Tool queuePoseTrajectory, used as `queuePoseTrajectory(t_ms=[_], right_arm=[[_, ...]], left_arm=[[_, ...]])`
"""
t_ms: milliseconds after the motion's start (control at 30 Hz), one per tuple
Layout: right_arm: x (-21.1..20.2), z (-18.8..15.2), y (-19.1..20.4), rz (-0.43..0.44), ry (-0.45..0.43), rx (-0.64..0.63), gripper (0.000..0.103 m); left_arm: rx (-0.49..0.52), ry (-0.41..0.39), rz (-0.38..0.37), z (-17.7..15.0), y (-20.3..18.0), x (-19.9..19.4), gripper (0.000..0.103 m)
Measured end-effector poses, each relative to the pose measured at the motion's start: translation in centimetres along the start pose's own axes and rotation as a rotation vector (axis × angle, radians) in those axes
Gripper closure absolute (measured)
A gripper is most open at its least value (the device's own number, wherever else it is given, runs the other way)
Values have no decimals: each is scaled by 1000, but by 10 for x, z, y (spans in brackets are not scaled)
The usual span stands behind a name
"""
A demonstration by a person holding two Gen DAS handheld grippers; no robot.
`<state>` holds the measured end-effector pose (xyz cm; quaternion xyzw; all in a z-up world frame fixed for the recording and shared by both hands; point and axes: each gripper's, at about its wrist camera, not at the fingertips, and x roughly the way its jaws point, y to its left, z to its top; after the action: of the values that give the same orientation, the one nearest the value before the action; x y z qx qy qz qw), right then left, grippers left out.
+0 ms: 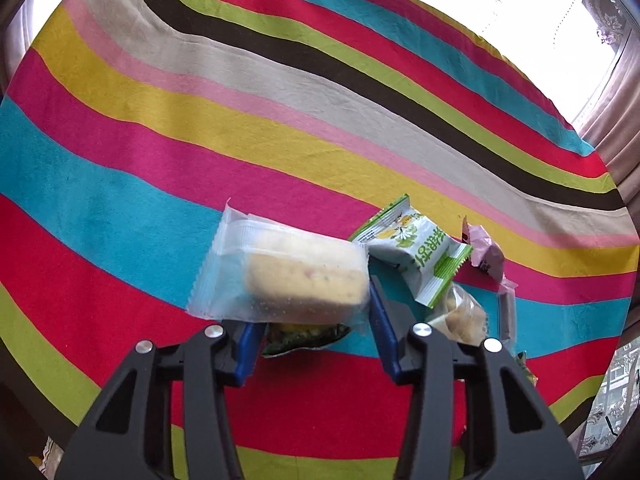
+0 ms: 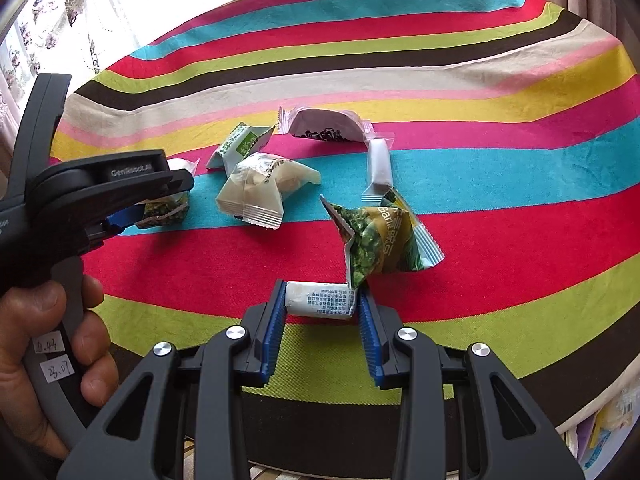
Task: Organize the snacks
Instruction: 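Grasp the white wrapped cake with the right gripper while the left grasps the clear cookie packet, then lift the clear cookie packet with the left gripper and reposition it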
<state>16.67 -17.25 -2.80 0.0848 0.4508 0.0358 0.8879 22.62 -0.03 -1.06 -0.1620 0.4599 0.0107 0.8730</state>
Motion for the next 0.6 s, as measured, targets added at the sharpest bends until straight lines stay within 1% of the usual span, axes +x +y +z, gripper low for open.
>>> queuePoseTrajectory(t_ms=[67,100,167,233,267,367,433,467,500,533,600], right_arm=[[0,1,-1,2,0,2,68],[-1,1,-2,5,3,6,68],[-2,0,-5,9,7,17,68],[-4,-2,-6,10,9,24,68],[-6,-3,-7,8,8,24,68],[-12,-7,-7,6,7,21,68],[-16,-10,-8,6,12,26,68],[-18,-12,-9,6,14,31,68],[-20,-13,-10,5,15,35,68],[-22,-15,-11,4,15,37,68],[-26,-17,-12,2,17,40,68]], left_arm=[[-4,-7,-10,-8,6,-11,55],[-1,-12,-11,-12,6,-17,57],[2,-16,-19,-22,10,-30,70],[7,-13,-30,-33,13,-41,70],[16,1,-39,-38,13,-44,70],[3,30,-65,-51,18,-53,69],[-16,22,-70,-53,23,-61,51],[-30,6,-67,-52,27,-66,32],[-34,-8,-65,-52,29,-71,29],[-24,-12,-64,-52,31,-75,29],[21,-17,-36,-49,33,-80,29]])
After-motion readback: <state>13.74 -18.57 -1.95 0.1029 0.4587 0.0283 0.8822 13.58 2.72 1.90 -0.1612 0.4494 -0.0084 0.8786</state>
